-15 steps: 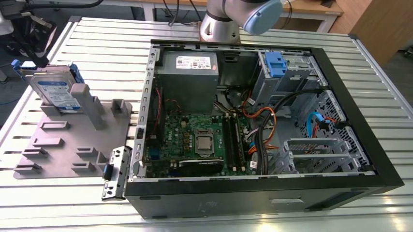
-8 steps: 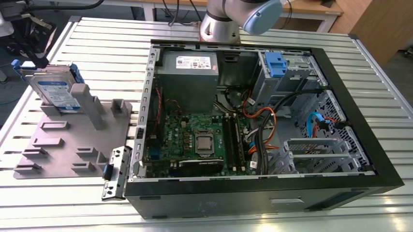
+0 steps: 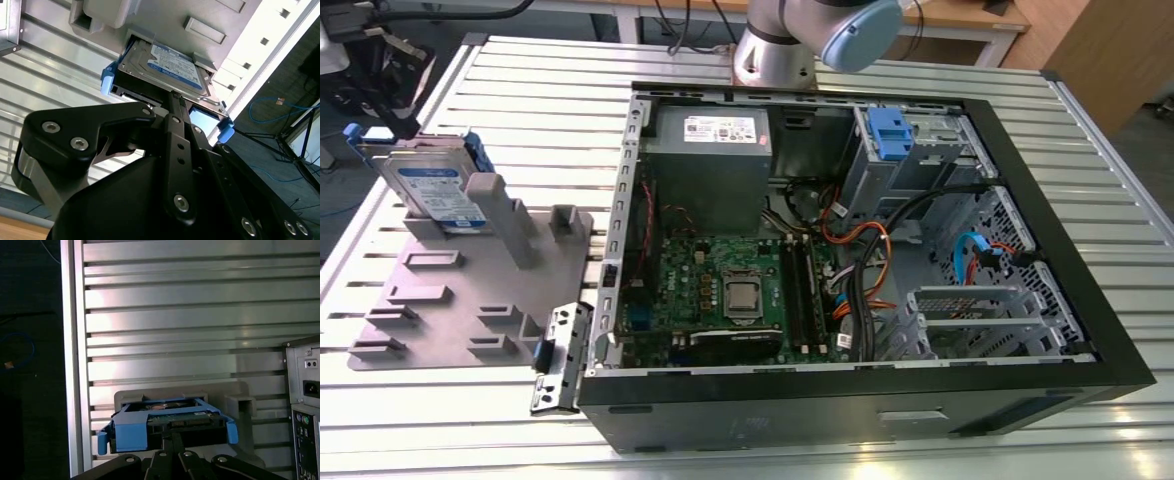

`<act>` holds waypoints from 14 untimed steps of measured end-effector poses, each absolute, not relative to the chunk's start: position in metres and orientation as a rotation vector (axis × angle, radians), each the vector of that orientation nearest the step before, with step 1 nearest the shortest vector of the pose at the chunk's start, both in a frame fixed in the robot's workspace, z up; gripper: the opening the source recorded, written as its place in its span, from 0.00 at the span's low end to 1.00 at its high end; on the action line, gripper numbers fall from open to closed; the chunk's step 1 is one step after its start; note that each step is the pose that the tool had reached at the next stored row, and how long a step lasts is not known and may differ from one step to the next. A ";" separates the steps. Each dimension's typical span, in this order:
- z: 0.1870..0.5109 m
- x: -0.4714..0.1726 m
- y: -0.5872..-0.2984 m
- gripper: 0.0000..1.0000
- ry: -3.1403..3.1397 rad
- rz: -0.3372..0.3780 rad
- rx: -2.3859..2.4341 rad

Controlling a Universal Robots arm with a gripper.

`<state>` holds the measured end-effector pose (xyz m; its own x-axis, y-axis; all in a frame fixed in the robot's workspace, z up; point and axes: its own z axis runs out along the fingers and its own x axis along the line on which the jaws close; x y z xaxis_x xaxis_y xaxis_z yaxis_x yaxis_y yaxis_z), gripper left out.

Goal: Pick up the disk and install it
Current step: 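Reach for the disk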

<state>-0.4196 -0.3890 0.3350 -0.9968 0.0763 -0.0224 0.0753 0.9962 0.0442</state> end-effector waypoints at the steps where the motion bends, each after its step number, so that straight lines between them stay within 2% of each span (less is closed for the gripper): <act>1: 0.334 -0.420 -0.389 0.11 3.114 0.068 0.118; 14: 0.333 -0.421 -0.388 0.11 3.115 0.068 0.118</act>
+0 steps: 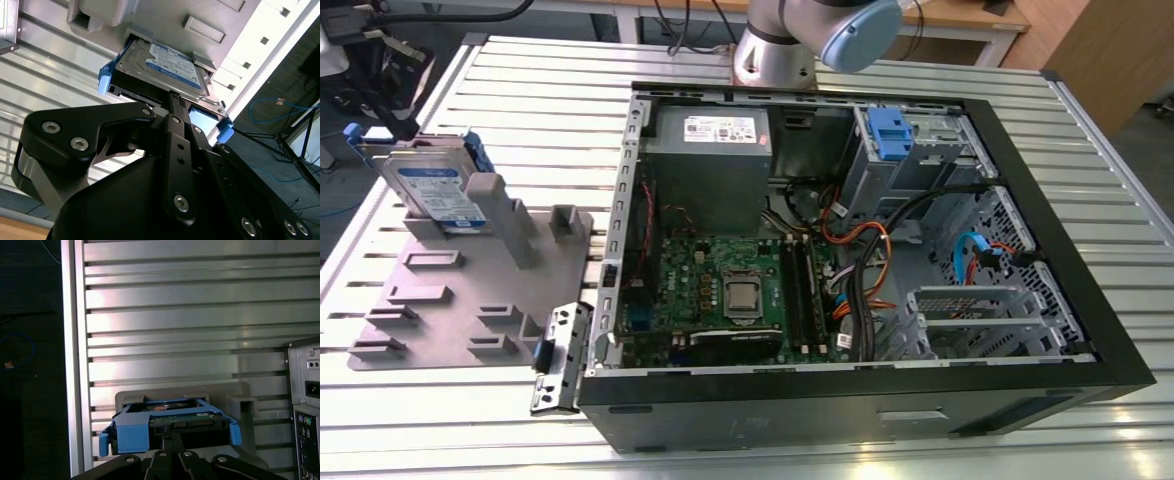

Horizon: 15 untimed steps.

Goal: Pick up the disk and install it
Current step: 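Reach for the disk, then pick up the disk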

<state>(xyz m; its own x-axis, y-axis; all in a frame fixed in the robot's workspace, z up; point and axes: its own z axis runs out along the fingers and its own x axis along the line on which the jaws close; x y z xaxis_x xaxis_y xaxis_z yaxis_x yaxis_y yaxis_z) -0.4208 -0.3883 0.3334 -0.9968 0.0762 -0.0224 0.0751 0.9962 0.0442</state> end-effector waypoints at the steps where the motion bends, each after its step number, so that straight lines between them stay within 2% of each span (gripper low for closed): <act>1: 0.333 -0.421 -0.388 0.11 3.115 0.068 0.118; 15: 0.332 -0.421 -0.388 0.11 3.115 0.067 0.117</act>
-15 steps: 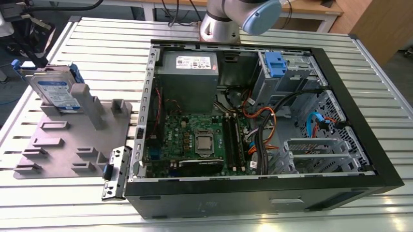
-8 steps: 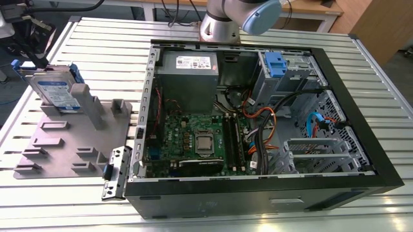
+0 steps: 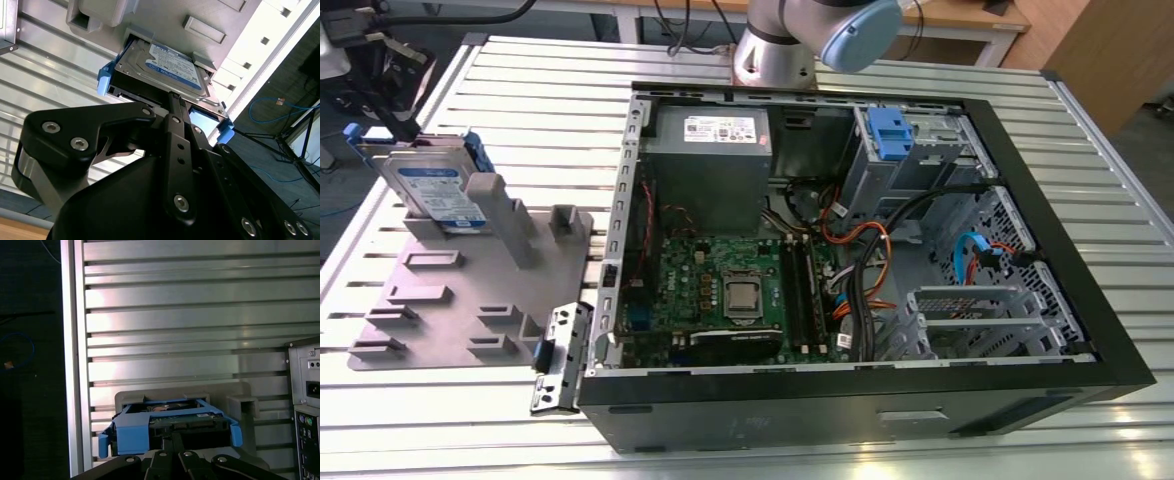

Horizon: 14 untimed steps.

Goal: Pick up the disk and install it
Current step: 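Pick up the disk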

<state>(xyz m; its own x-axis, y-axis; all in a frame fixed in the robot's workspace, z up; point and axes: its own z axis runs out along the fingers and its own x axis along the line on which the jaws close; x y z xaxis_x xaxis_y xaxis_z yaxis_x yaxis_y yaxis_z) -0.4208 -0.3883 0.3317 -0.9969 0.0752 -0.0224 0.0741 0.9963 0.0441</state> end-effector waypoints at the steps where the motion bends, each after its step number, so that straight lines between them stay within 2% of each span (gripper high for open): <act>1: 0.332 -0.421 -0.388 0.11 3.115 0.067 0.116; 14: 0.332 -0.421 -0.388 0.11 3.115 0.068 0.101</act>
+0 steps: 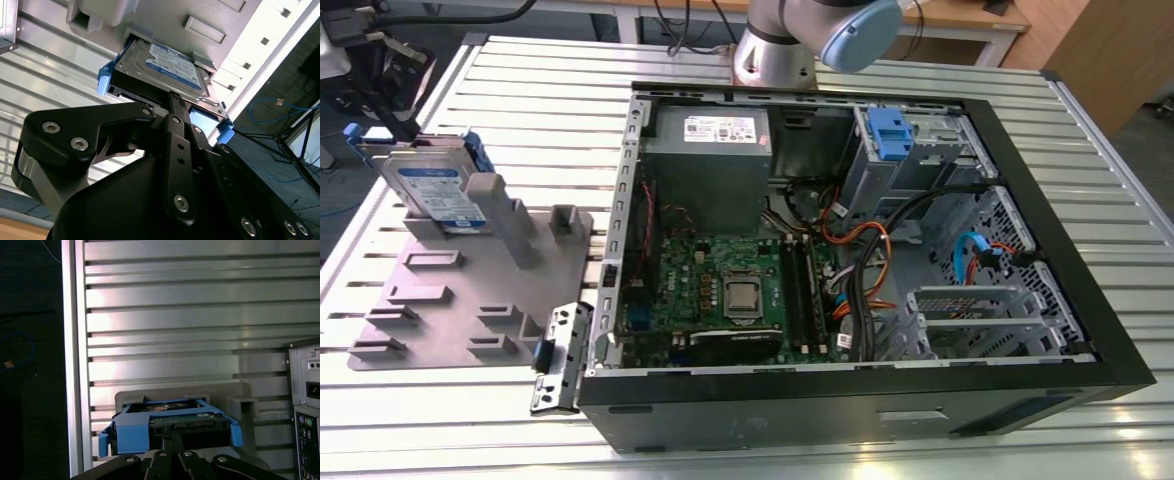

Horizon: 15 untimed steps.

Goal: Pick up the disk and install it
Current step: 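Pick up the disk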

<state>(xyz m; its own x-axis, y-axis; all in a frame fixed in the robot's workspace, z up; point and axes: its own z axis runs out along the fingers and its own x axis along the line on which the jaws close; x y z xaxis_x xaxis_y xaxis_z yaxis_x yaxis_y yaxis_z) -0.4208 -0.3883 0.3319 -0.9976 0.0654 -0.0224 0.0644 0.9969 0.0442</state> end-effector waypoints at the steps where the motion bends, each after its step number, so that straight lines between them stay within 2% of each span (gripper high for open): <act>1: 0.332 -0.421 -0.388 0.11 3.116 0.068 0.081; 15: 0.332 -0.421 -0.388 0.11 3.107 0.072 -0.311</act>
